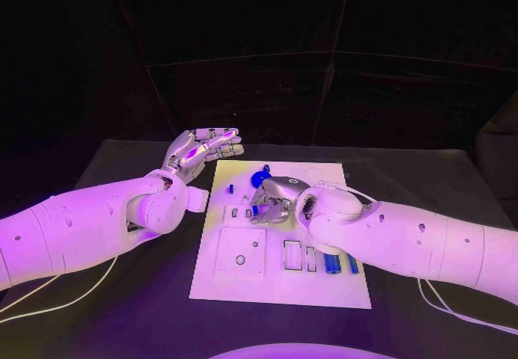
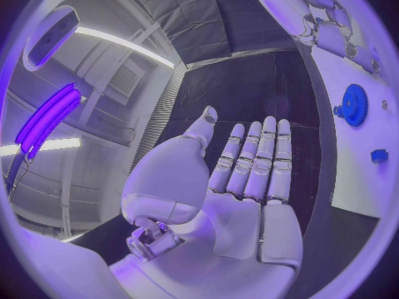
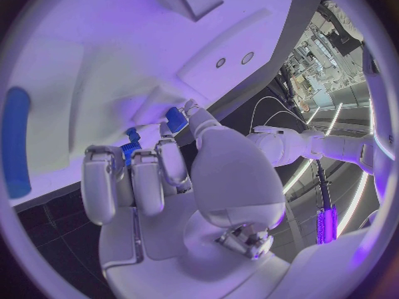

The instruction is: Assemble the parts on the task board

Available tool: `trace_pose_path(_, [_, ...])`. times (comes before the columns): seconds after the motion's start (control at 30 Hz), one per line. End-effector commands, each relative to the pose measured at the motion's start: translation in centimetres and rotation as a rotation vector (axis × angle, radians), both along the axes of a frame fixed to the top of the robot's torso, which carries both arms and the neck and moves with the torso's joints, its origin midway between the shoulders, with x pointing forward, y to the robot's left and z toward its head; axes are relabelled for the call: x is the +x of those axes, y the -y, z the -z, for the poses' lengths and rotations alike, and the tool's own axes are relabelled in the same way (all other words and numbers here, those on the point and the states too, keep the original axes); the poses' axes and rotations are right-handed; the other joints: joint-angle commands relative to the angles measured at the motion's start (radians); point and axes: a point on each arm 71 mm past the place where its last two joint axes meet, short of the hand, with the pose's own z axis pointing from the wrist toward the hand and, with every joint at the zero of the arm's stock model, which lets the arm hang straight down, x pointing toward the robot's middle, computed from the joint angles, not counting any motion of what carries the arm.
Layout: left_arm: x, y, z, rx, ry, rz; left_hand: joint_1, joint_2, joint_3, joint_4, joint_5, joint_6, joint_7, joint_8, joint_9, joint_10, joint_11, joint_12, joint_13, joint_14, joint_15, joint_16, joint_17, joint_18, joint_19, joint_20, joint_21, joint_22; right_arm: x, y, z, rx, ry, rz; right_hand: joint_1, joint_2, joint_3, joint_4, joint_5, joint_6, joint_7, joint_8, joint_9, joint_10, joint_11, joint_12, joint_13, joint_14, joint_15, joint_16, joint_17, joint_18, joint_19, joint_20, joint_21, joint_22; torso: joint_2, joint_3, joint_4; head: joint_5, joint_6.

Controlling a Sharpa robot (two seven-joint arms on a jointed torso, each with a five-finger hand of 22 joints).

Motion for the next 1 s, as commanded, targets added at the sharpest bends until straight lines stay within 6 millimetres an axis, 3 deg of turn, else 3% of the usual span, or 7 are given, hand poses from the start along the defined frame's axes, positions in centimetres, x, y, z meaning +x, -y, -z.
trace_pose_path(0.03, [0.0,0.1,-0.2,-0.011,0.006,0.013,-0.002,0.012,-0.003,-0.006,0.006,0.008,0.046,-0.007,-0.001,0.007,-0.001,-0.006,-0.001,0.009,0.002,-0.004,-0.002,0.009,0.009,0.0,-0.003,-0.001,-0.2,0.4,-0.8,0.088,0.078,-0.003,-0.005,-0.01,-0.011,0.002,0.002,-0.006,-0.003,-0.002,0.002,-0.004,0.0,-0.002,0.039,0.079,0.008,-0.003,0.154,-0.007,0.045,0.007,-0.004,0.161,-0.001,0.0012,0.001,0.002,0.001])
trace_pose_path(0.53, [0.2,-0.4,0.0,0.034,0.015,0.05,-0.011,0.025,-0.014,-0.024,0.006,0.068,0.014,-0.01,0.001,0.094,-0.037,-0.002,0.004,0.201,-0.05,0.054,0.025,0.017,0.147,-0.04,0.053,0.009,-0.2,5.8,-4.2,0.451,-0.049,-0.045,0.022,0.005,-0.034,0.009,0.044,0.005,-0.006,0.015,0.007,-0.006,-0.002,0.0,0.038,0.079,0.007,-0.004,0.153,-0.007,0.043,0.007,-0.006,0.157,-0.01,0.0028,-0.007,0.008,0.01])
trace_pose_path(0.83, [0.5,-0.4,0.6,0.26,-0.05,0.211,-0.015,0.035,-0.003,-0.047,0.016,0.188,-0.09,0.036,0.016,0.414,-0.163,0.123,0.058,0.569,-0.186,0.27,0.155,0.019,0.428,-0.17,0.211,0.074,1.6,12.1,-7.7,0.494,-0.045,0.066,0.03,0.014,-0.035,0.008,0.048,0.006,-0.007,0.017,0.007,-0.005,-0.003,0.001,0.039,0.079,0.006,-0.005,0.152,-0.006,0.042,0.006,-0.007,0.157,-0.029,0.0103,-0.011,0.013,0.003])
trace_pose_path(0.87, [0.5,-0.3,0.7,0.314,-0.076,0.242,-0.028,0.043,-0.004,-0.038,0.033,0.203,-0.106,0.041,0.019,0.491,-0.187,0.168,0.082,0.606,-0.217,0.493,0.355,0.021,0.524,-0.2,0.275,0.104,1.8,12.8,-7.9,0.491,-0.044,0.08,0.031,0.015,-0.035,0.008,0.048,0.006,-0.007,0.017,0.007,-0.005,-0.003,0.001,0.039,0.079,0.006,-0.005,0.151,-0.006,0.042,0.006,-0.007,0.157,-0.033,0.0111,-0.0115,0.013,0.001])
trace_pose_path(0.9, [0.5,-0.2,0.7,0.36,-0.101,0.268,-0.045,0.046,-0.01,-0.026,0.033,0.209,-0.117,0.042,0.021,0.535,-0.204,0.199,0.101,0.626,-0.237,0.81,0.683,0.019,0.607,-0.226,0.335,0.133,1.9,13.3,-8.0,0.489,-0.044,0.09,0.032,0.018,-0.036,0.008,0.049,0.007,-0.007,0.018,0.007,-0.005,-0.003,0.001,0.038,0.078,0.005,-0.006,0.149,-0.006,0.042,0.006,-0.007,0.156,-0.035,0.0119,-0.0122,0.014,0.0])
trace_pose_path(0.97, [0.5,-0.1,1.0,0.477,-0.172,0.32,-0.1,0.058,-0.037,0.027,0.015,0.21,-0.127,0.046,0.026,0.517,-0.201,0.241,0.149,0.637,-0.239,1.192,1.126,0.01,0.664,-0.244,0.419,0.182,2.1,14.3,-8.2,0.483,-0.044,0.112,0.034,0.02,-0.036,0.008,0.049,0.007,-0.007,0.018,0.007,-0.005,-0.004,0.0,0.037,0.078,0.005,-0.007,0.148,-0.006,0.041,0.005,-0.008,0.155,-0.039,0.0144,-0.0139,0.017,-0.003])
trace_pose_path(1.0, [0.5,0.0,1.0,0.522,-0.195,0.334,-0.115,0.059,-0.047,0.043,0.023,0.21,-0.127,0.048,0.028,0.516,-0.203,0.258,0.165,0.635,-0.233,1.23,1.176,0.006,0.662,-0.244,0.435,0.193,2.1,14.6,-8.2,0.481,-0.044,0.118,0.034,0.02,-0.036,0.008,0.05,0.007,-0.007,0.019,0.007,-0.006,-0.004,0.0,0.037,0.078,0.005,-0.007,0.148,-0.006,0.041,0.005,-0.008,0.155,-0.042,0.0163,-0.0141,0.018,-0.004])
